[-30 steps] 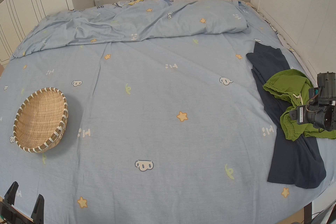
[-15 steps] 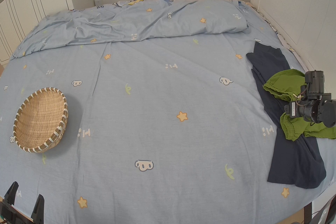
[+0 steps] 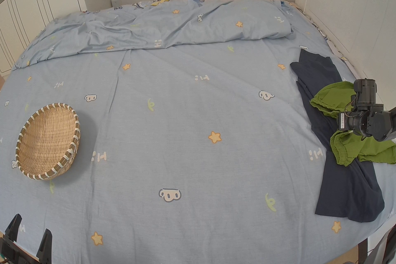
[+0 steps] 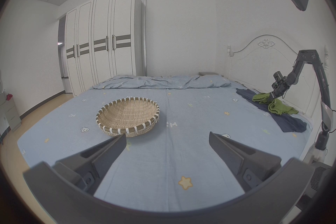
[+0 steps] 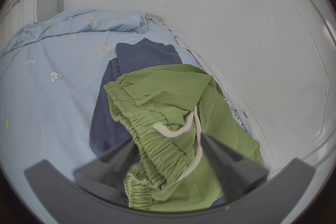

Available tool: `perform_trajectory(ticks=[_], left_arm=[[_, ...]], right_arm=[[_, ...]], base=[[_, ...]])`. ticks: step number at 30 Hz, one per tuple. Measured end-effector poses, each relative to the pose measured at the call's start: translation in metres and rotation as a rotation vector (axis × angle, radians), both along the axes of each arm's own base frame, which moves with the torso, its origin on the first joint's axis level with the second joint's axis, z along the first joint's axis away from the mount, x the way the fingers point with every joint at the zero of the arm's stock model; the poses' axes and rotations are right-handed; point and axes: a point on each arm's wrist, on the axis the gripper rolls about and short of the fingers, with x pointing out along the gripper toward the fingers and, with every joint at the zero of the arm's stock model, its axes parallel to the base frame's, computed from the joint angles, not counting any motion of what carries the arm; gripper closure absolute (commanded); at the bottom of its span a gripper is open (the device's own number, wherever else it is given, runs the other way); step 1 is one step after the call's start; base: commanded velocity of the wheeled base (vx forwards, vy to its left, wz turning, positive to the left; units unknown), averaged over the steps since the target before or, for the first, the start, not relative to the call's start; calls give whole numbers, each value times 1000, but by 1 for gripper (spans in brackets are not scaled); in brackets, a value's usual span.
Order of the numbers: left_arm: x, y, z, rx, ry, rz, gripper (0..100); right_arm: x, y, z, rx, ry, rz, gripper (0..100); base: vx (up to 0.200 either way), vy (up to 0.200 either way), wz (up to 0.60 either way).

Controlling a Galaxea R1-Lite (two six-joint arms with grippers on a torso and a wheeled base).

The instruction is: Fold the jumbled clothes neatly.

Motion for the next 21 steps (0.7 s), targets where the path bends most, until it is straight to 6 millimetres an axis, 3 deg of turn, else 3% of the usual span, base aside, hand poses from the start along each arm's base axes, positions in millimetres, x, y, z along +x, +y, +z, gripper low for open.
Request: perform_trajectory(ticks=[13, 21], left_arm=[[0, 0, 0, 0, 0, 0, 0], [0, 0, 0, 0, 0, 0, 0]], right_arm=[[19, -7, -4, 10, -2, -5, 100], [14, 4, 27, 64, 4, 45, 100]], base=[[0, 0, 0], [0, 0, 0]])
